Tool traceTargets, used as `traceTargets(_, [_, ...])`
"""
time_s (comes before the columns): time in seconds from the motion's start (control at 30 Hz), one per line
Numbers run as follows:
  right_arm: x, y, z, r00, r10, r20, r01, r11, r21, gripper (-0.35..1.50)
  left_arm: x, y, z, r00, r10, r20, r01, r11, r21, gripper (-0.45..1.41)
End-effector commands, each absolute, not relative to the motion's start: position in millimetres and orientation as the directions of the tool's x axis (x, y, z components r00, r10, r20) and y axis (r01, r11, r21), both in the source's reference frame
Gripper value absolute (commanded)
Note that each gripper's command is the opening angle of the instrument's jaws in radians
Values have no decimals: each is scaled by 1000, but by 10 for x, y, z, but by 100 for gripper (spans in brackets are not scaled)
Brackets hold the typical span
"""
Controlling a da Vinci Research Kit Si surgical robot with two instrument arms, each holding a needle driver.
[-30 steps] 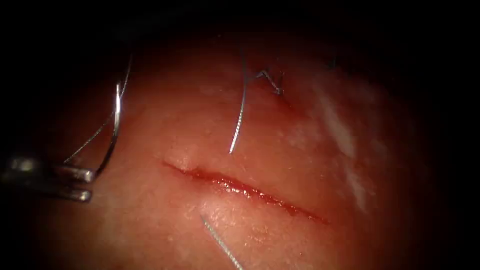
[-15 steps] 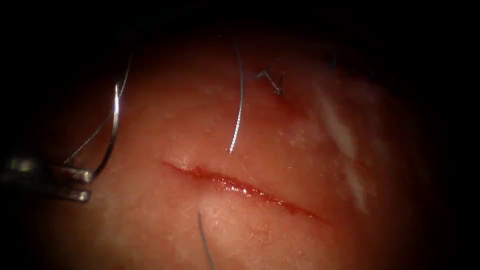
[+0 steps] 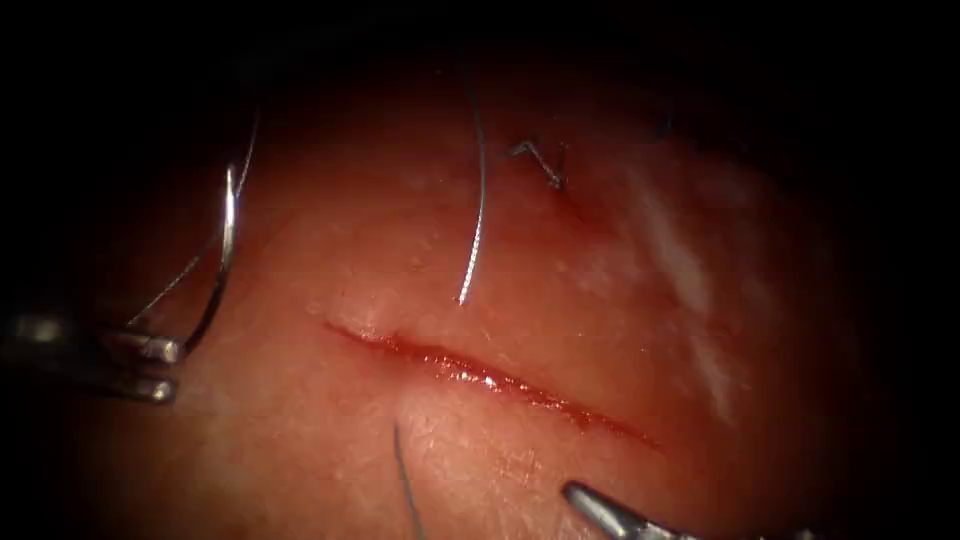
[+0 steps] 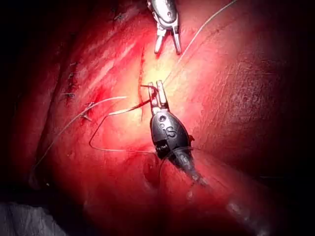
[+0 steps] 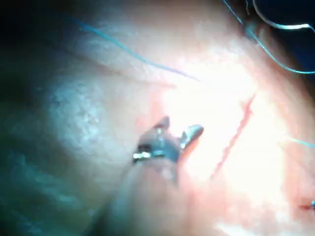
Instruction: Wound Closure
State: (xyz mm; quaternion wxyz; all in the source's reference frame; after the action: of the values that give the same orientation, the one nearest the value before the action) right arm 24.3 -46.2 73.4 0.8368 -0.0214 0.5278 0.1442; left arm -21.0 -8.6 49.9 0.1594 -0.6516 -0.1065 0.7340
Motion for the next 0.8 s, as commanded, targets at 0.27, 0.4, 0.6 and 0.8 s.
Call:
traceTargets(0.27, [296,-449,749,377,199,-904,-260,960,103,106,-214,-87,506,-99,372,-923,-95,-927,-363,-45])
traceTargets(0.4, [312,-438,758,369,202,-907,-269,958,103,106,-214,-87,506,-99,372,-923,-95,-927,-363,-45])
traceTargets(0.6, [331,-423,770,369,200,-908,-275,956,100,106,-214,-88,506,-99,372,-923,-95,-927,-363,-45])
traceTargets(0.8, [345,-417,776,363,201,-910,-273,957,102,106,-214,-88,506,-99,372,-923,-95,-927,-363,-45])
